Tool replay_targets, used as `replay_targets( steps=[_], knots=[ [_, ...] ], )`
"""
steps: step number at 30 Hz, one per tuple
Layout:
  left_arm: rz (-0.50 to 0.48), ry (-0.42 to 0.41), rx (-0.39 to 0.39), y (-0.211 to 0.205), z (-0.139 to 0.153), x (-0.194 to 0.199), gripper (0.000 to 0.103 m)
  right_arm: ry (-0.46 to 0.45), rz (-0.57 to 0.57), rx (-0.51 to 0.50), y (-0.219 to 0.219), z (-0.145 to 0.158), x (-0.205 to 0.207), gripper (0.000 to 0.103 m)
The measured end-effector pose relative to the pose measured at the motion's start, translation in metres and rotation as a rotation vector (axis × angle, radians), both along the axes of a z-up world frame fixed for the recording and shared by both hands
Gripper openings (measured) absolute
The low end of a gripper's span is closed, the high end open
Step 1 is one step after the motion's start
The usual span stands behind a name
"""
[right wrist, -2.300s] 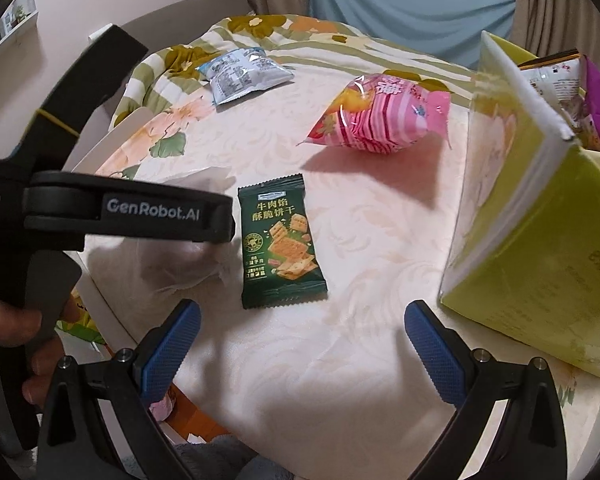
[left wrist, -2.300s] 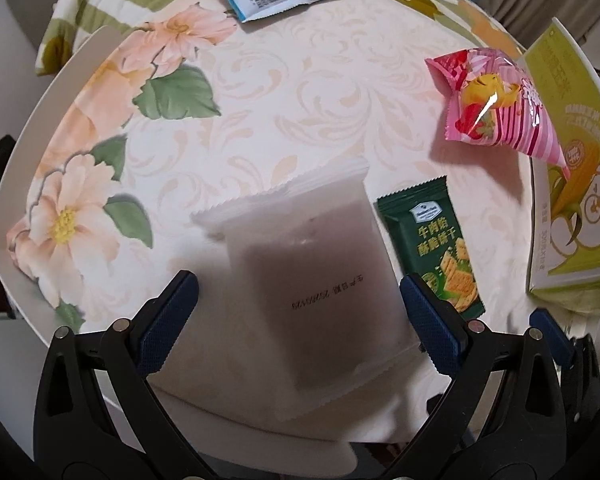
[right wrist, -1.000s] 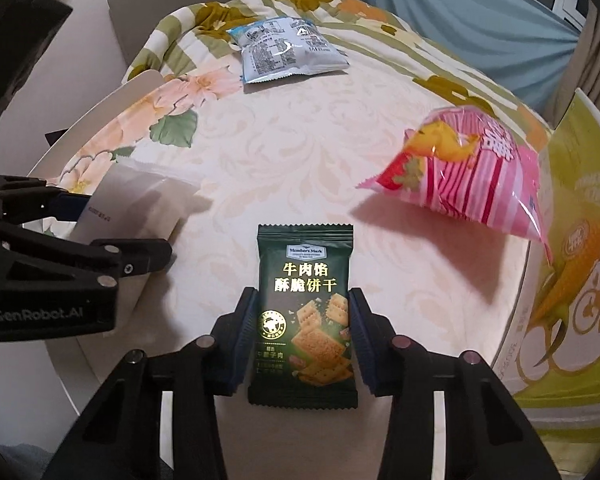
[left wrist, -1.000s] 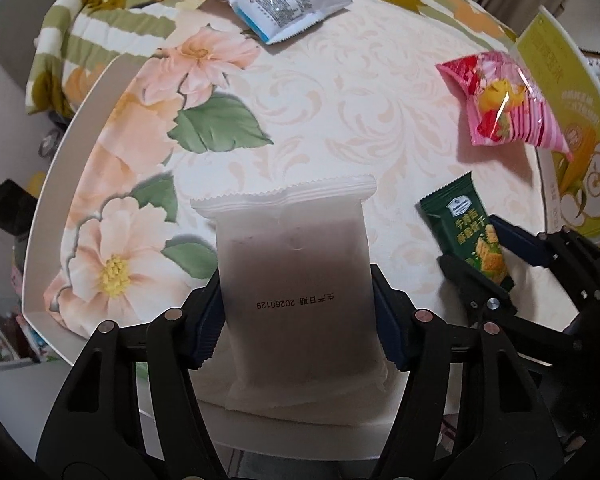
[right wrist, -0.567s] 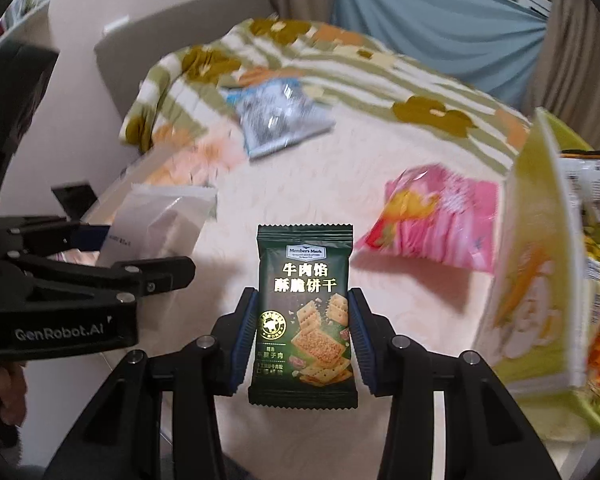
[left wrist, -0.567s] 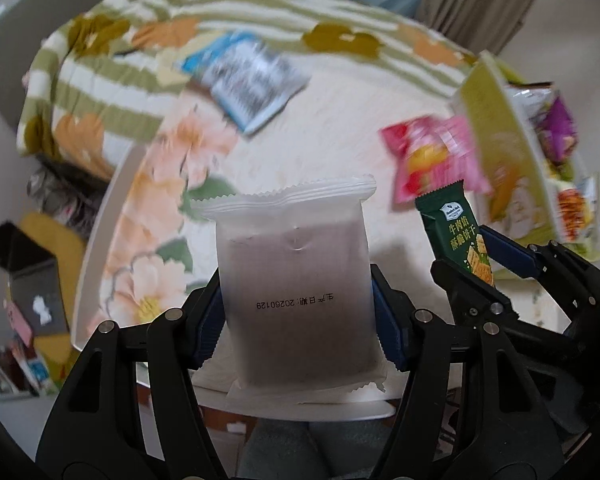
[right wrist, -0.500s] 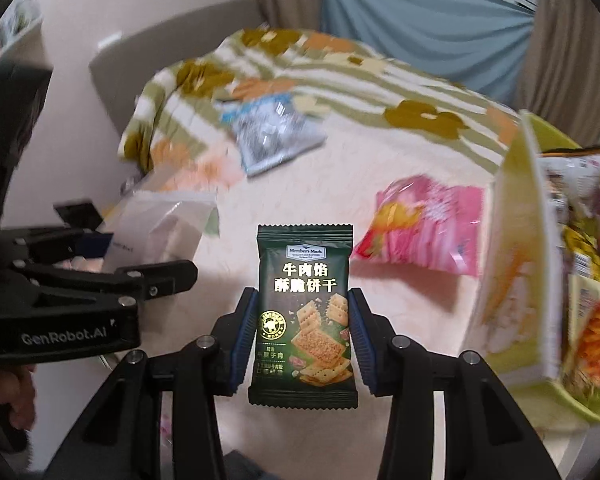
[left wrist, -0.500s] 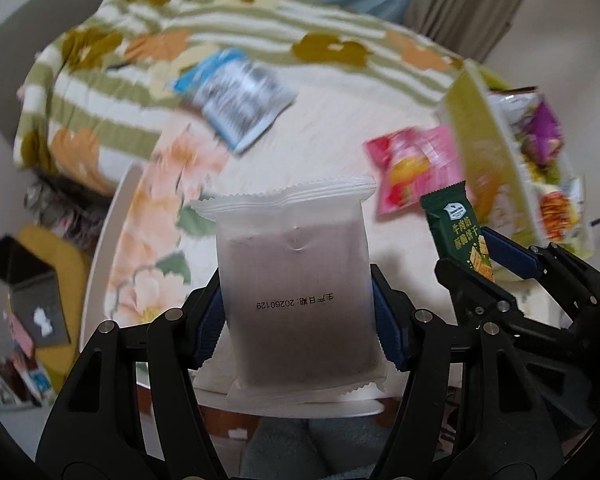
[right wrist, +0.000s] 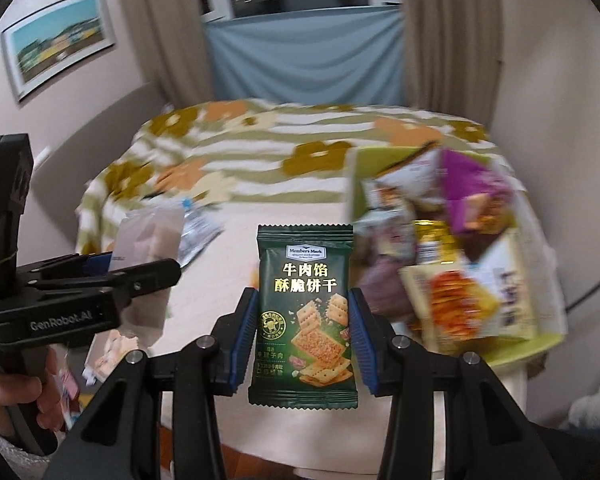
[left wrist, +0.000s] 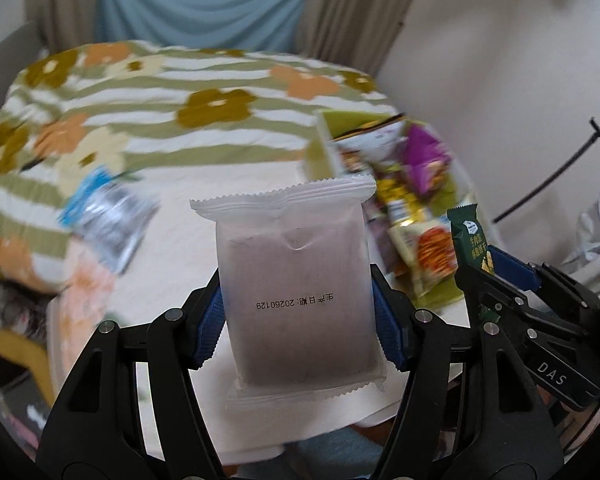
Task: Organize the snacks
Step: 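Drop the pouch into the box from the left tool while the right tool holds the packet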
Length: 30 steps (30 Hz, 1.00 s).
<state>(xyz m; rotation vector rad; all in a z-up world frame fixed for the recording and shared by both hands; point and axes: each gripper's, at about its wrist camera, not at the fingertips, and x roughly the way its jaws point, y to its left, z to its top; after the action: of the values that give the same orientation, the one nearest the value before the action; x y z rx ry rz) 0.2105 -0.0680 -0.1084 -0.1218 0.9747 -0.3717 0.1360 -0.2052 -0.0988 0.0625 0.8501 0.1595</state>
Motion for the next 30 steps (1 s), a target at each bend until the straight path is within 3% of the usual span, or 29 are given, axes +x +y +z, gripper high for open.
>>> replay_targets(
  steps=[8, 16, 18, 21, 30],
  knots=[
    [-0.078, 0.015, -0.024, -0.095, -0.001, 0.057, 0.061, -0.019, -0.076, 0.016, -0.073, 0.014, 0.026, 0.041],
    [-0.095, 0.093, 0.037, -0.165, -0.037, 0.106, 0.061, -0.024, -0.060, 0.040, -0.115, 0.017, 0.058, 0.041],
    [-0.067, 0.103, 0.046, -0.168, -0.044, 0.110, 0.067, -0.025, -0.055, 0.043, -0.124, 0.015, 0.062, 0.041],
    [-0.031, 0.103, 0.077, -0.166, -0.049, 0.113, 0.097, -0.022, -0.053, 0.057, -0.135, 0.013, 0.070, 0.041],
    [0.072, 0.083, 0.065, -0.127, -0.043, 0.087, 0.097, 0.005, 0.016, 0.105, -0.144, 0.008, 0.080, 0.041]
  ],
)
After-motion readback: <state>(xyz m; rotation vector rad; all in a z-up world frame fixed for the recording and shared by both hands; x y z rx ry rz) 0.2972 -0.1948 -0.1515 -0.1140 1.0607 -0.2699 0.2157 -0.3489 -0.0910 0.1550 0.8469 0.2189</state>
